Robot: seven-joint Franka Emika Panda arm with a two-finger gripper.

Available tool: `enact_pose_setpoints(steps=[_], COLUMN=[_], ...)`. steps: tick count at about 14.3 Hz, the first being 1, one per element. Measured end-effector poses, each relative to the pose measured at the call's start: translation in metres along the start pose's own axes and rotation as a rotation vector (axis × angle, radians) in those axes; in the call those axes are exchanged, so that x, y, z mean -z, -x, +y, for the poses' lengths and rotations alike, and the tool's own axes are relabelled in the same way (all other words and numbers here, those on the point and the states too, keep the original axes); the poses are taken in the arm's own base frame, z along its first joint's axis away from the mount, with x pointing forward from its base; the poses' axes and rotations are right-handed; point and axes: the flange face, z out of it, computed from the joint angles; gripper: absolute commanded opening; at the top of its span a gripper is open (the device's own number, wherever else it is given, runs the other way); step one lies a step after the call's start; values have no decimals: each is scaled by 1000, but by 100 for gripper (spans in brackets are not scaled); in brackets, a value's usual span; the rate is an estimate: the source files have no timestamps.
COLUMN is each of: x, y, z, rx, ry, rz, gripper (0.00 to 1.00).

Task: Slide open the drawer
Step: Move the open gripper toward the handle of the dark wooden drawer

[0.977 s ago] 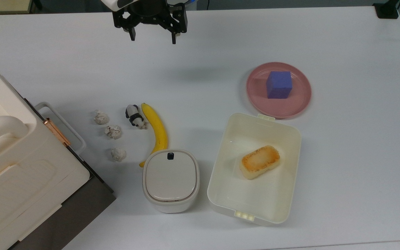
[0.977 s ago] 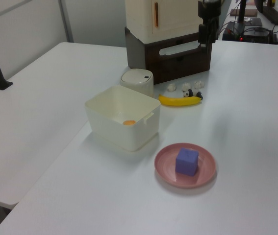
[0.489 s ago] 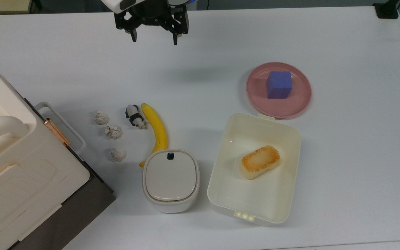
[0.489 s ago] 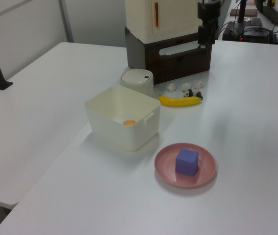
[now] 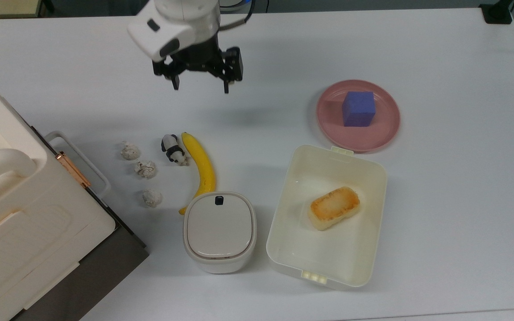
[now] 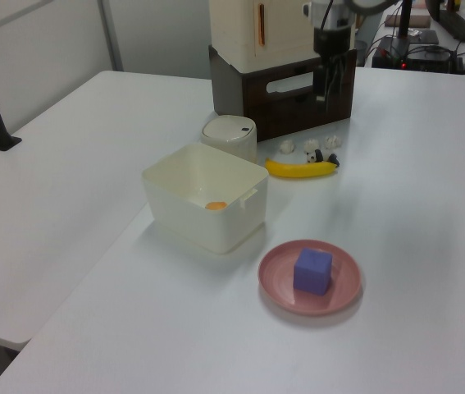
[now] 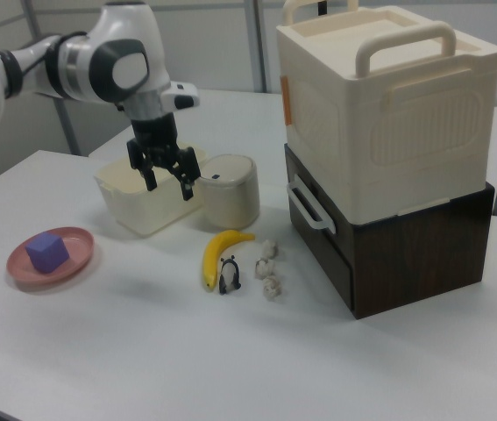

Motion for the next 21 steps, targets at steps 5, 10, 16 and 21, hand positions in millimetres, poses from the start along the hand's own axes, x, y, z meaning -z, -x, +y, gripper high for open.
enact_pose_setpoints(steps=[5, 10, 16, 21], x=[-59, -80, -25, -19], y=[-19, -33, -52, -64], z=[6, 20, 87, 101], rx=[123, 154, 362, 478], ry=[1, 4, 134, 239], rz=[-54, -9, 147, 196], gripper=[100, 100, 100, 96])
